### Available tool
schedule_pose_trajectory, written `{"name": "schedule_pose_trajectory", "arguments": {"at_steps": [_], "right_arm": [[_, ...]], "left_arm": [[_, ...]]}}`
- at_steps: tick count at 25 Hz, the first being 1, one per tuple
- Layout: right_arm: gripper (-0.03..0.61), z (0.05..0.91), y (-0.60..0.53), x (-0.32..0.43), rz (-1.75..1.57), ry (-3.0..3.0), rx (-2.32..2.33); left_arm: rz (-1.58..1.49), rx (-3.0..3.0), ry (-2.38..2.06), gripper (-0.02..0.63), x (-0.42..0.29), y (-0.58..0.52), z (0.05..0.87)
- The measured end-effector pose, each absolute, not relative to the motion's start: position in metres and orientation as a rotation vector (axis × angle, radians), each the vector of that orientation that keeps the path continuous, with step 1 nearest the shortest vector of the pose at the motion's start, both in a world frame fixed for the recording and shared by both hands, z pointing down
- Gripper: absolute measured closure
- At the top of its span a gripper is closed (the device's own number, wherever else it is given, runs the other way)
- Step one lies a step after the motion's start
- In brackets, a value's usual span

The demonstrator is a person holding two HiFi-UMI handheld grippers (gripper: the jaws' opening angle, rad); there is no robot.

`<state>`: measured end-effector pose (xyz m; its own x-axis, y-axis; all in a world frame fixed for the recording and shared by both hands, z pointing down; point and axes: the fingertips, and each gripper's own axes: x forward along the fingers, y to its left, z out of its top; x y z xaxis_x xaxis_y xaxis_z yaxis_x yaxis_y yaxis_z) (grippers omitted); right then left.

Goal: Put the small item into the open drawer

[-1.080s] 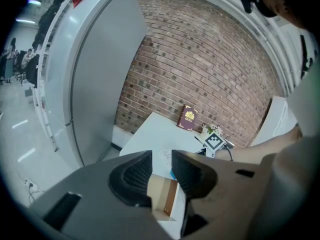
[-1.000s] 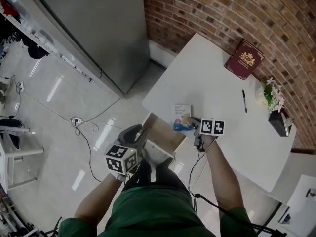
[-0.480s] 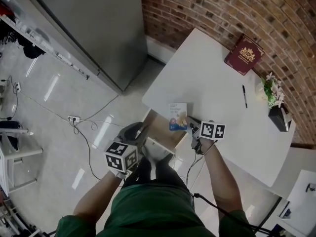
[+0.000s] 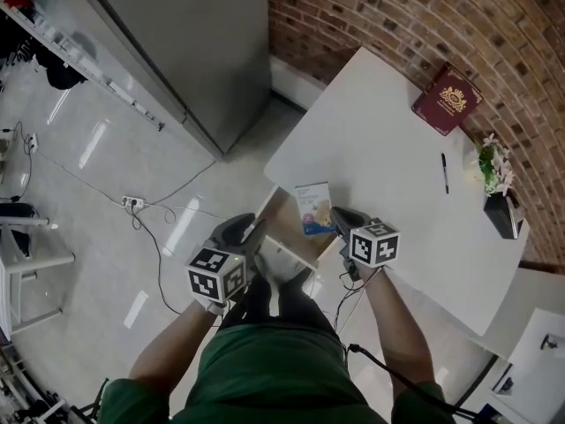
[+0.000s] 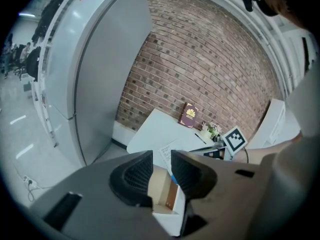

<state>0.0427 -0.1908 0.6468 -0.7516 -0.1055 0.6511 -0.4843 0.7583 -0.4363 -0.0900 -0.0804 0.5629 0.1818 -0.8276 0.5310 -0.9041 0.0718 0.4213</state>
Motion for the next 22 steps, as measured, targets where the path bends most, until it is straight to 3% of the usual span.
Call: {"name": "schedule_pose_trajectory", "arguments": {"at_steps": [22], "right_arm": [[0.571, 0.728, -0.114, 0.023, 0.191, -2.161, 0.264]], "left_arm": [[0.171, 1.637, -1.637, 0.509, -0.104, -0.039, 0.615]]}}
